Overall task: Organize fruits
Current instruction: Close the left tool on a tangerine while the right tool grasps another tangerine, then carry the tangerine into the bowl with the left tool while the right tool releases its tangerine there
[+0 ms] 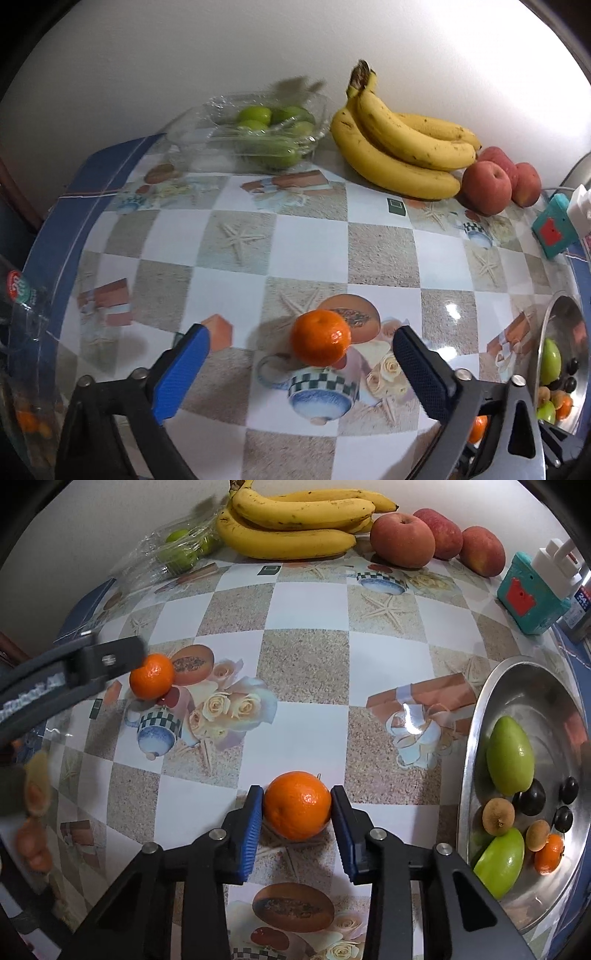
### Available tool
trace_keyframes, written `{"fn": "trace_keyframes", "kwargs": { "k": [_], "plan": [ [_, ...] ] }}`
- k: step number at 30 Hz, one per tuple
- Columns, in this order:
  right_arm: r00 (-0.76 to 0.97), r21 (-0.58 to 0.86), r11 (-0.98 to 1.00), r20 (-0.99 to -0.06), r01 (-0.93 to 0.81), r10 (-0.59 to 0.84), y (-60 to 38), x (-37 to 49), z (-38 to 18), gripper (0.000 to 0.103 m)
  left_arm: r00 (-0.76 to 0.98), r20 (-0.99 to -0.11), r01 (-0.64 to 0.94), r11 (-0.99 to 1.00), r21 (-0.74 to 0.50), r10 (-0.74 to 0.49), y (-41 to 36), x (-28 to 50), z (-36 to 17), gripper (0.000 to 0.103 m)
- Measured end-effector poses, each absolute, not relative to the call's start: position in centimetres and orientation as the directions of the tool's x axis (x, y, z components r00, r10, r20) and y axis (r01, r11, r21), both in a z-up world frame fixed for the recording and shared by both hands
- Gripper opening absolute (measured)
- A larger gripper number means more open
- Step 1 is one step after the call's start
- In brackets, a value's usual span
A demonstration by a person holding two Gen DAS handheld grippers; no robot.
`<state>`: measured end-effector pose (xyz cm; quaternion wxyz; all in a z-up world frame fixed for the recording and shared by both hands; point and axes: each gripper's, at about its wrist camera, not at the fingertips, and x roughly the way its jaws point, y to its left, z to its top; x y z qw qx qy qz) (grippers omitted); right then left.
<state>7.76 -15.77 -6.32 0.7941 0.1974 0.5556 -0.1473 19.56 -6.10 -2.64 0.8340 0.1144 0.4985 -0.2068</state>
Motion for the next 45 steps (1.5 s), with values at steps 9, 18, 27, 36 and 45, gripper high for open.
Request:
{"fn": "trace_keyframes", "kwargs": {
  "k": [9,18,27,36,45],
  "plan": [
    [0.339,0.164,0.875,-0.941,0.457,-0.001,-16.1,7.6,-6.2,0.038,0.37,-0.896,0.458,0.887,-0.056,-0.247,-6.7,19.7,-4.2,0.051],
    [0.354,0.194,0.864,-0.935,0.464,0.02,-16.5,6.9,-5.6,0.037,0.358,-0.888,0.44,0.891,-0.112,-0.288,-6.0,19.4,-2.9,0.039],
    [0.408,0.242,0.842,-0.913,0.482,0.029,-17.5,4.2,-3.1,0.037,0.39,-0.867,0.46,0.881,-0.109,-0.311,-5.6,17.0,1.0,0.039],
    [0.448,0.279,0.788,-0.894,0.549,0.005,-20.4,-0.4,-0.7,0.037,0.381,-0.849,0.514,0.847,-0.135,-0.367,-7.2,12.9,3.5,0.039],
    [0.427,0.259,0.693,-0.901,0.672,-0.078,-24.6,-6.8,-0.6,0.037,0.258,-0.848,0.638,0.74,-0.21,-0.463,-12.4,7.4,3.5,0.039]
  ]
}}
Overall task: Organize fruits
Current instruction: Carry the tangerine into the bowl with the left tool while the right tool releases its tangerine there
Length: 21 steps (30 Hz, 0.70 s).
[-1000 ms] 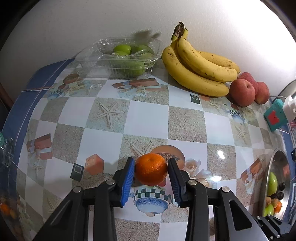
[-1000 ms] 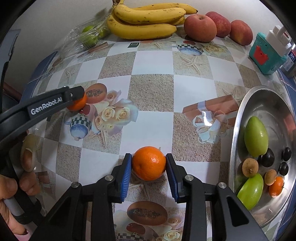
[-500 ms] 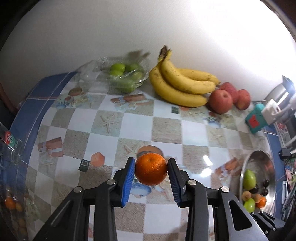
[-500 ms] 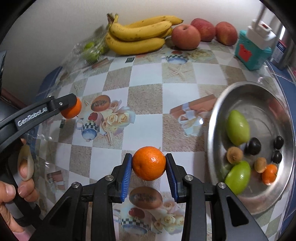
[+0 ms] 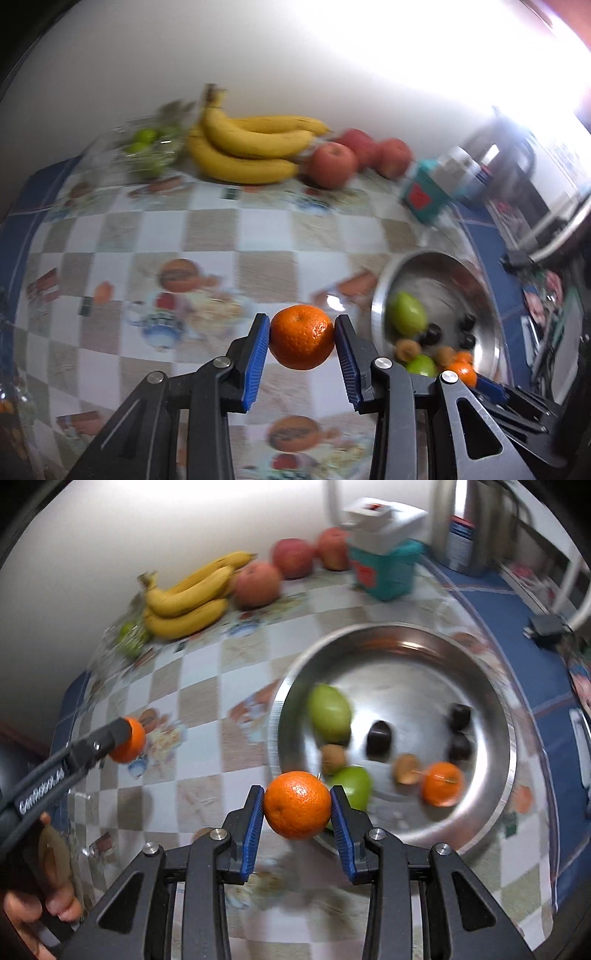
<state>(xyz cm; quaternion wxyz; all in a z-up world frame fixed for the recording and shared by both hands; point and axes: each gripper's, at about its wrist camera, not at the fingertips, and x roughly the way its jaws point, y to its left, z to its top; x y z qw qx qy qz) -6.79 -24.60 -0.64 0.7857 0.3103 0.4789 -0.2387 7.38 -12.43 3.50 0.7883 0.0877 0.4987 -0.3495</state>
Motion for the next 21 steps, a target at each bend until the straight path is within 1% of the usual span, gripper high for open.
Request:
{"fn": "trace_keyframes", "kwargs": {
  "k": [3,7,13,21],
  "plan": [
    [0.41,0.252,0.661,-0.907,0.706,-0.092,-25.8,-8.6,-1.1,0.037,0.23,-0.845,0.694,0.69,-0.205,-0.483,-14.9,5.1,3.6,0.039],
    [0.39,0.241,0.644,-0.915,0.726,-0.097,-26.8,-10.0,-1.9,0.037,0.202,-0.855,0.748,0.639,-0.18,-0.478,-17.7,2.6,3.0,0.039],
    [0.347,0.237,0.628,-0.936,0.741,-0.055,-27.4,-10.6,-4.0,0.038,0.181,-0.881,0.779,0.611,-0.144,-0.438,-20.2,0.6,0.9,0.039],
    [0.313,0.23,0.606,-0.949,0.762,-0.034,-28.0,-11.0,-5.6,0.038,0.155,-0.892,0.78,0.606,-0.152,-0.424,-21.2,0.0,-0.5,0.039]
  ]
}}
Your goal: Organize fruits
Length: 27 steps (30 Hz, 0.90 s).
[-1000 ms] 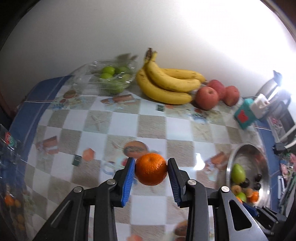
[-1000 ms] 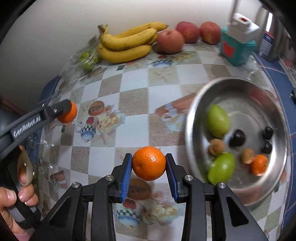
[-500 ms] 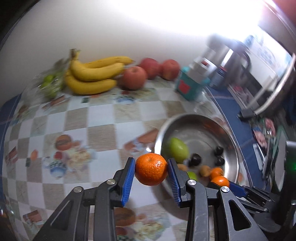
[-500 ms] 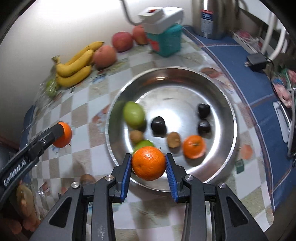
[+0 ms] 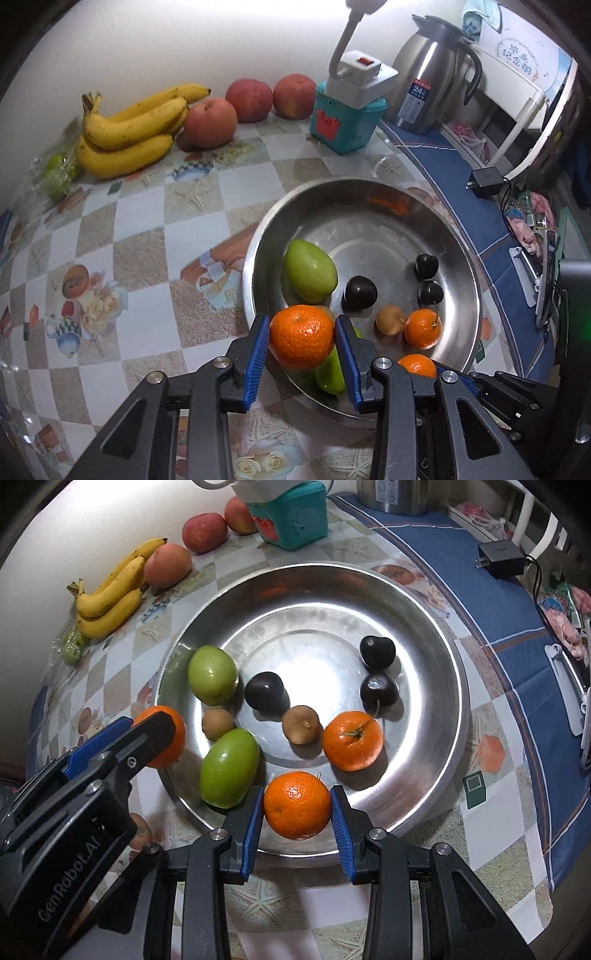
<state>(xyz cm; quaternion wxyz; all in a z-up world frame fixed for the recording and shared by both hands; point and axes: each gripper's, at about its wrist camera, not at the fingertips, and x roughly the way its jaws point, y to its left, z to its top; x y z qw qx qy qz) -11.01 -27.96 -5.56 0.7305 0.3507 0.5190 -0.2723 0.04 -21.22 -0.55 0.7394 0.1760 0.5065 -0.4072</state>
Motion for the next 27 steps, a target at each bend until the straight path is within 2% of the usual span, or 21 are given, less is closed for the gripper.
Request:
{"fn": "trace_keyframes", "kwargs": {
  "k": [11,12,14,22,23,27],
  "plan": [
    [0.292,0.215,0.617,-0.956,0.757,-0.025,-27.7,-11.3,-5.8,0.038,0.145,-0.894,0.768,0.619,-0.168,-0.423,-20.8,-0.1,-0.7,0.042],
    [0.294,0.214,0.618,-0.956,0.756,-0.028,-27.7,-11.3,-5.8,0.038,0.143,-0.893,0.766,0.619,-0.173,-0.428,-20.6,-0.1,-0.6,0.044],
    [0.296,0.216,0.617,-0.955,0.756,-0.028,-27.7,-11.2,-5.8,0.038,0.147,-0.888,0.761,0.623,-0.179,-0.435,-20.4,-0.2,-0.2,0.058],
    [0.301,0.222,0.633,-0.954,0.742,-0.019,-27.4,-11.2,-5.8,0.039,0.215,-0.871,0.744,0.651,-0.147,-0.442,-18.6,-0.3,1.3,0.06],
    [0.299,0.217,0.635,-0.954,0.742,-0.024,-27.3,-11.3,-5.7,0.039,0.226,-0.871,0.736,0.662,-0.141,-0.436,-18.2,-0.2,1.4,0.063],
    [0.319,0.224,0.644,-0.947,0.732,-0.034,-26.9,-11.4,-5.2,0.05,0.313,-0.878,0.679,0.731,-0.06,-0.363,-16.4,0.4,1.1,0.069]
  ]
}}
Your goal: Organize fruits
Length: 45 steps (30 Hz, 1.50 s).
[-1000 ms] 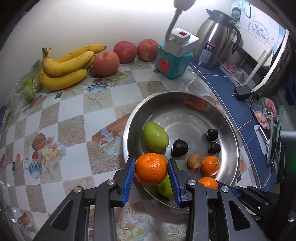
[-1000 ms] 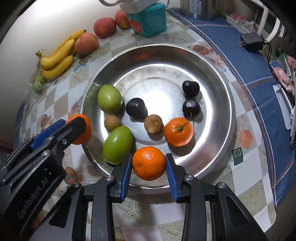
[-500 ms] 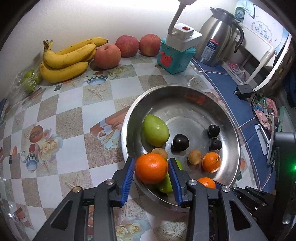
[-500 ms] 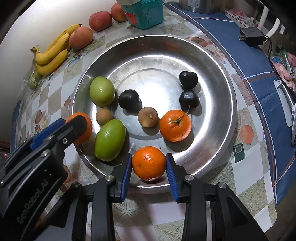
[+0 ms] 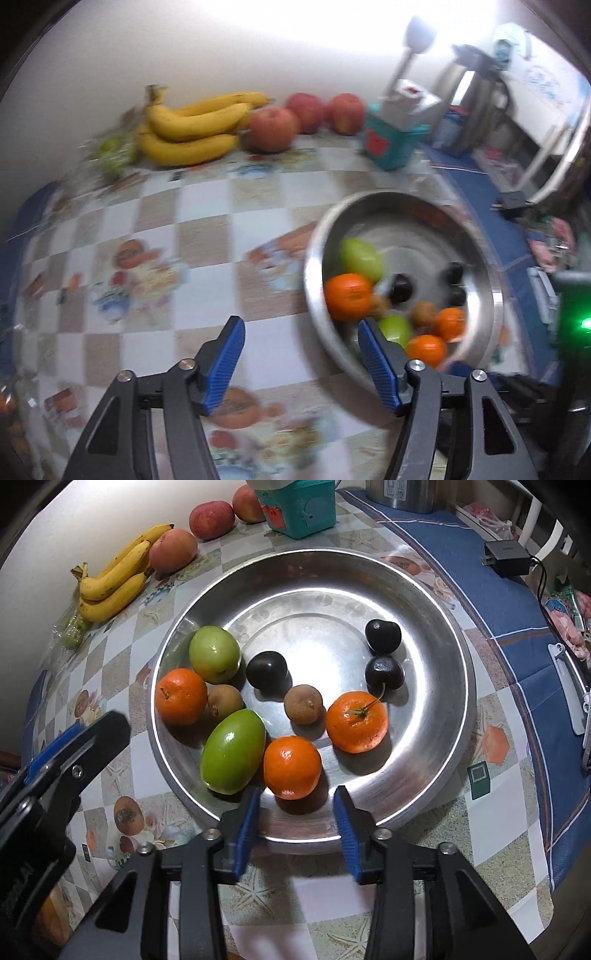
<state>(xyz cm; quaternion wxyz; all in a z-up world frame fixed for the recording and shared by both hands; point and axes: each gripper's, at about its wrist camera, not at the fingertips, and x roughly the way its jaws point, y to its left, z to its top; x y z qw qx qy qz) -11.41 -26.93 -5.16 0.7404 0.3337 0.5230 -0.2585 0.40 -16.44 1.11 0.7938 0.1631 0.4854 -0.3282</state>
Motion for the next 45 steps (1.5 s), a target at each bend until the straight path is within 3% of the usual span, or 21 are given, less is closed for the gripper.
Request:
{"fn": "trace_keyframes", "kwargs": {
  "k": [2,4,8,10,13,17,19,45],
  "plan": [
    [0.329,0.222,0.65,-0.943,0.726,-0.045,-26.6,-11.5,-4.8,0.055,0.366,-0.884,0.643,0.766,0.014,-0.291,-15.4,0.8,0.6,0.07],
    [0.342,0.225,0.654,-0.938,0.722,-0.055,-26.3,-11.7,-4.5,0.066,0.396,-0.891,0.609,0.79,0.074,-0.221,-14.3,1.2,-0.1,0.07],
    [0.376,0.246,0.659,-0.925,0.711,-0.06,-25.7,-12.1,-3.9,0.069,0.401,-0.904,0.556,0.824,0.113,-0.147,-12.4,1.6,-1.0,0.07],
    [0.392,0.255,0.661,-0.917,0.706,-0.066,-25.4,-12.4,-3.6,0.083,0.416,-0.903,0.524,0.84,0.14,-0.109,-11.3,1.6,-1.1,0.07],
    [0.411,0.257,0.663,-0.908,0.703,-0.084,-25.1,-12.8,-3.2,0.087,0.456,-0.889,0.482,0.852,0.202,-0.048,-10.1,1.1,-1.0,0.07],
    [0.428,0.263,0.663,-0.899,0.701,-0.096,-24.6,-13.8,-2.9,0.091,0.445,-0.895,0.465,0.864,0.193,-0.04,-8.8,0.6,-0.9,0.071],
    [0.431,0.254,0.669,-0.896,0.698,-0.109,-24.1,-14.2,-2.7,0.099,0.446,-0.894,0.462,0.865,0.197,-0.034,-8.4,0.0,-0.6,0.072],
    [0.457,0.236,0.691,-0.877,0.683,-0.151,-21.8,-16.0,-1.7,0.099,0.447,-0.893,0.45,0.876,0.172,-0.055,-5.5,-2.3,-0.1,0.073]
  ]
}}
